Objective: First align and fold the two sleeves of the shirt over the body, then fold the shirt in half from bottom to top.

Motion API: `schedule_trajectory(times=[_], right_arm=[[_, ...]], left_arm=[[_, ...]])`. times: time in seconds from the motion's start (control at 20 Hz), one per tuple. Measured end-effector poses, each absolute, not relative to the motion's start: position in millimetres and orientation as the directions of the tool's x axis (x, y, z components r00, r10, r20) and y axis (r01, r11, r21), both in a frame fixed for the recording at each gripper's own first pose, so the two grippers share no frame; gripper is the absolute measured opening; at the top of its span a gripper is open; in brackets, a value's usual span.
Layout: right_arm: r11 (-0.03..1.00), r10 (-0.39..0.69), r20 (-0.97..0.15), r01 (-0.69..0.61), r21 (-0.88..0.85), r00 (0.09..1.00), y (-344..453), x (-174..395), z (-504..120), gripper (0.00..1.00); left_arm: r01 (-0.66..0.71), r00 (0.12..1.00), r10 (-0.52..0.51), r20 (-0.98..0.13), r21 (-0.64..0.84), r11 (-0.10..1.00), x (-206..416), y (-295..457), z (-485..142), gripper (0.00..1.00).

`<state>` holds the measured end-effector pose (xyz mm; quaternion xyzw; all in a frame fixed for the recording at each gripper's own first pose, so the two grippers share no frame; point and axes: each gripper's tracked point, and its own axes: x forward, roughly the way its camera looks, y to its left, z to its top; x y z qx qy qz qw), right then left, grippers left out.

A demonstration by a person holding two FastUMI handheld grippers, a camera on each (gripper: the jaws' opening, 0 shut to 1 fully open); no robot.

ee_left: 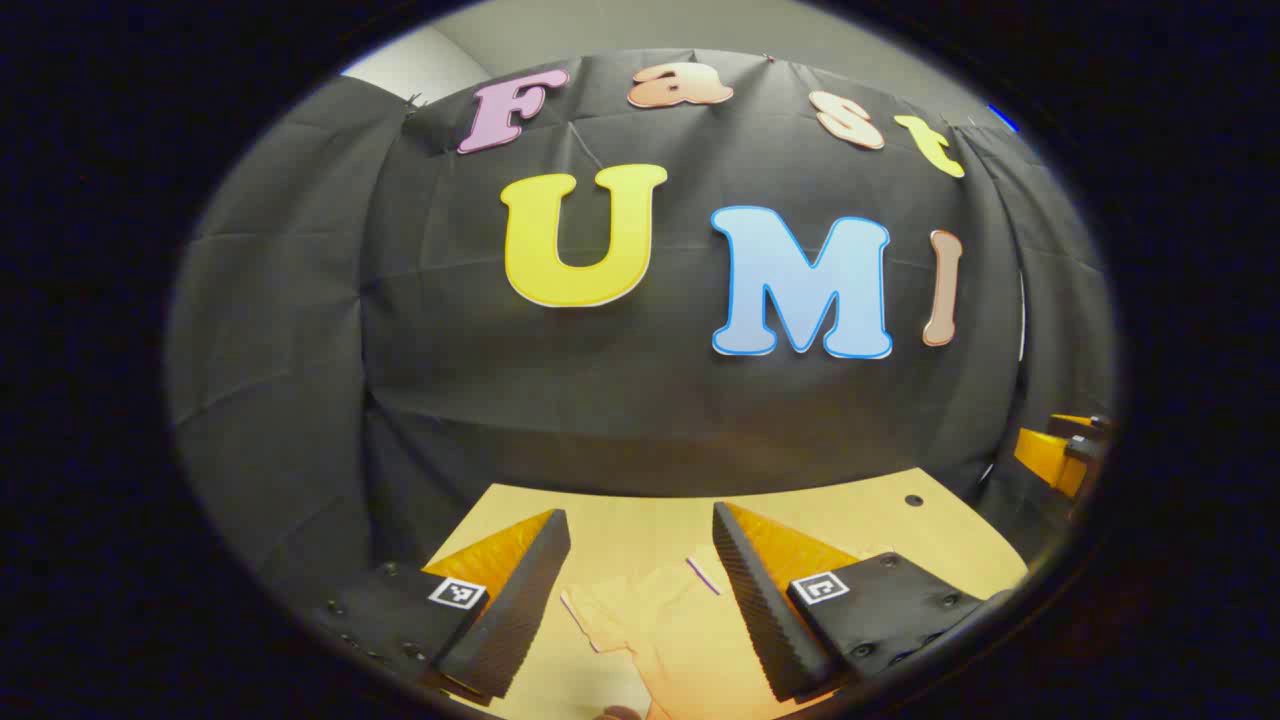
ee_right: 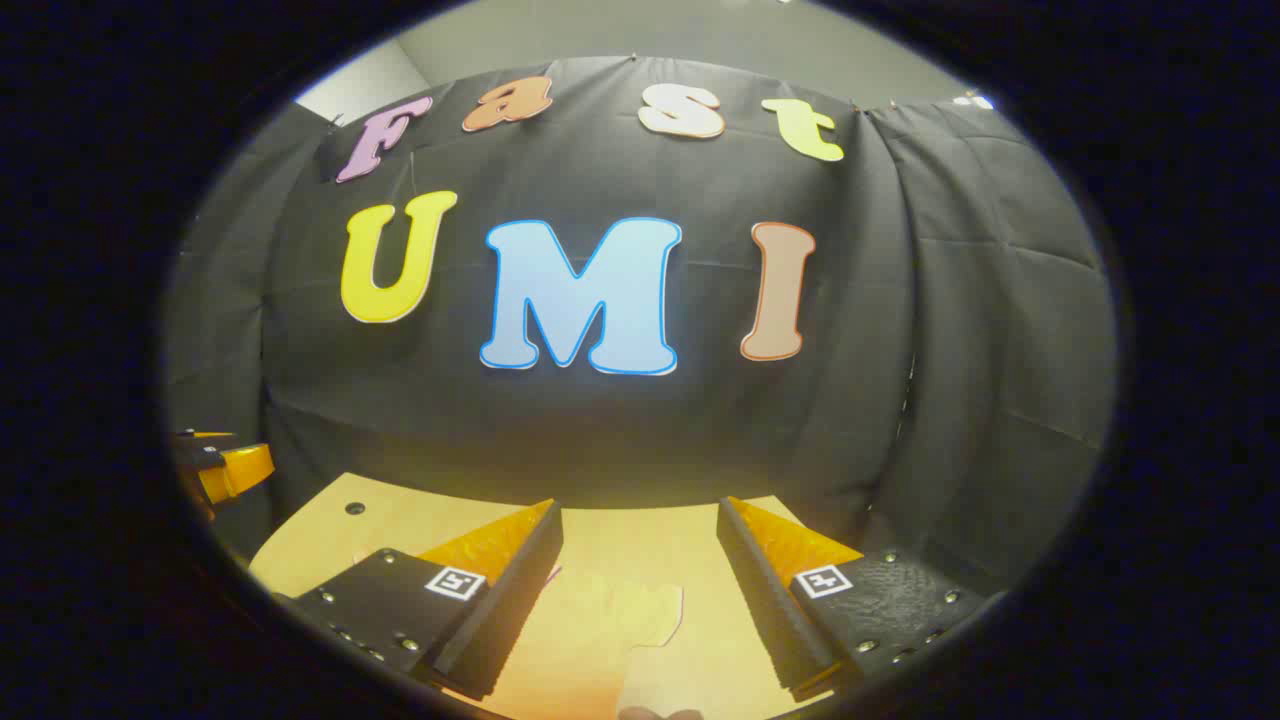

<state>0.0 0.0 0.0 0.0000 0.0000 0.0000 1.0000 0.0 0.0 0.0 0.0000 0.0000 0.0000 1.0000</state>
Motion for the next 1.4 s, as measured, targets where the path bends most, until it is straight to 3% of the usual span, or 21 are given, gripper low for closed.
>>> schedule_trajectory(times=[0.6,1.4], right_arm=[[0.999,0.013,-0.059,-0.011,0.033,0.998,-3.2,19.6,-18.9,0.97],[0.998,0.051,-0.385,-0.034,0.053,0.921,-14.2,136.3,-175.4,0.98]], left_arm=[[-0.006,1.000,0.006,0.006,0.013,1.000,1.9,-2.6,3.8,0.95],[-0.056,0.998,0.056,-0.032,-0.013,0.998,-8.3,13.1,-8.8,0.95]])
